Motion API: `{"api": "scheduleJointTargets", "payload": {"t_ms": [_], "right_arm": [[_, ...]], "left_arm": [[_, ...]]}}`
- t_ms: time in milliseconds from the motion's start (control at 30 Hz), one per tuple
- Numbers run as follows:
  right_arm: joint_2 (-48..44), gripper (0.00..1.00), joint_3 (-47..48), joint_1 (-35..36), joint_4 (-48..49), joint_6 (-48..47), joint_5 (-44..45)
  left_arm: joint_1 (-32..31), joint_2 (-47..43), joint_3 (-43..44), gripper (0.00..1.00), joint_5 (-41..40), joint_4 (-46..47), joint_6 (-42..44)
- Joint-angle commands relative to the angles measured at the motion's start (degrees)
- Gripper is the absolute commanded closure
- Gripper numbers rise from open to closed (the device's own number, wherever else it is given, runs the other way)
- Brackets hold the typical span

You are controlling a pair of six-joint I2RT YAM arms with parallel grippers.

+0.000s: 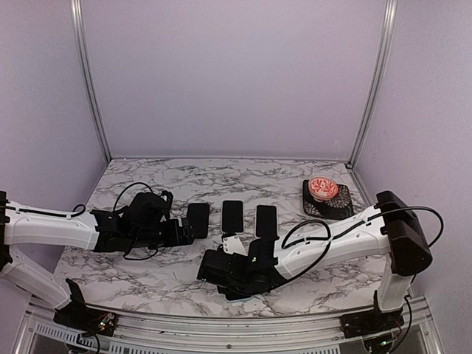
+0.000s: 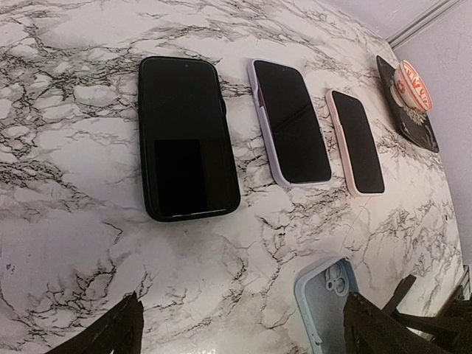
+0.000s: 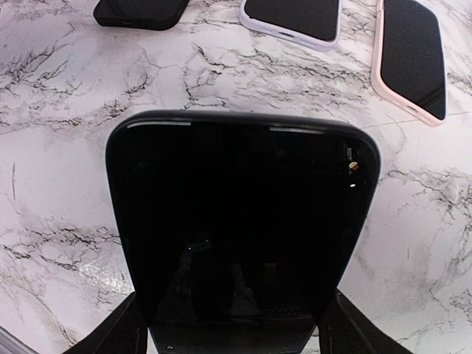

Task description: Put the phone into the phone case

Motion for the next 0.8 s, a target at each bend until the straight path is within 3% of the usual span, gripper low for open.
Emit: {"api": "scheduleJointTargets", "payload": {"t_ms": [0,467,600,767], "right_arm": [[0.1,0.74,1.5,-0.2,-1.2,1.4,1.0],[3.5,0.71,-1.2,-1.3,-1.1,4.9,-7.8],[3.9,0.63,-1.9,-1.6,-1.2,5.3,-7.3],[4.2,0.44,-1.9,-2.0,-1.4,5.7,-7.2]], "left_arm": [[0.2,-0.6,-0.3,0.05,-0.3,-1.3,1.0],[0.2,0.6,0.3,0.05,0.2,-1.3,1.5],[0.2,0.5,0.2,0.05,0.2,-1.3,1.5],[0.2,0.5,-0.1,0.05,0.3,-1.3,1.6]]}}
